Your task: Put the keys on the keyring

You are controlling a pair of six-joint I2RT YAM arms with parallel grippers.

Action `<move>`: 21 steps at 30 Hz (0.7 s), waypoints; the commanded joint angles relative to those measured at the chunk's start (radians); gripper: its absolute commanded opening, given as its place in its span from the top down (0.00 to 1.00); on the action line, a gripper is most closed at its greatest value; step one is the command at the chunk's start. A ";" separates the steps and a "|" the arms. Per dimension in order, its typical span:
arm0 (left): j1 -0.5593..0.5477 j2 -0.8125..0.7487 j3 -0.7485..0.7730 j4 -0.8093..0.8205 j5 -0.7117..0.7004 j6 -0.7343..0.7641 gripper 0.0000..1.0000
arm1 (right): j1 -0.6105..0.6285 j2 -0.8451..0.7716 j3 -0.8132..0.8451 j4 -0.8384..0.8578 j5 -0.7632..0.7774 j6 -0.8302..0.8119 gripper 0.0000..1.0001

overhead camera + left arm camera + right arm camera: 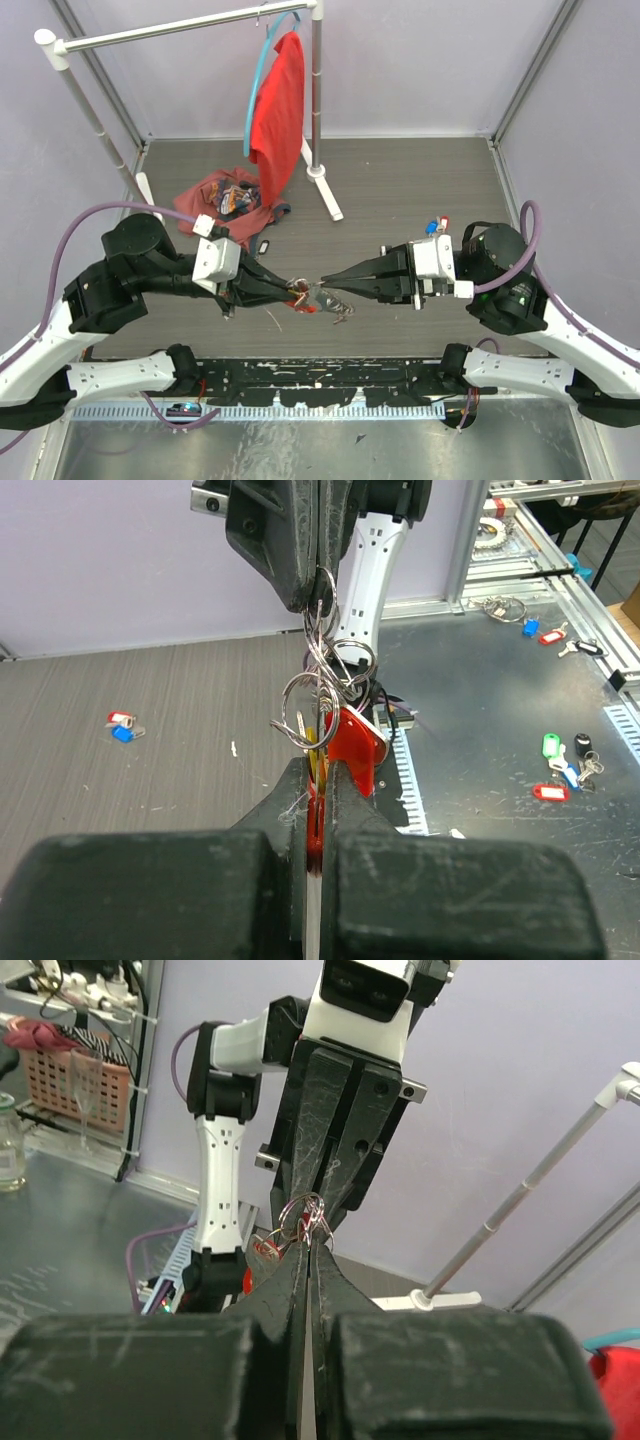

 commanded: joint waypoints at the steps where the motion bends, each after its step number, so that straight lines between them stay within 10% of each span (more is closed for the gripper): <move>1: -0.003 -0.013 0.037 0.005 -0.020 0.015 1.00 | 0.000 0.004 0.088 -0.127 0.040 -0.101 0.99; 21: -0.003 -0.077 -0.011 0.055 -0.143 0.017 1.00 | 0.000 0.015 0.102 -0.187 0.217 -0.086 0.99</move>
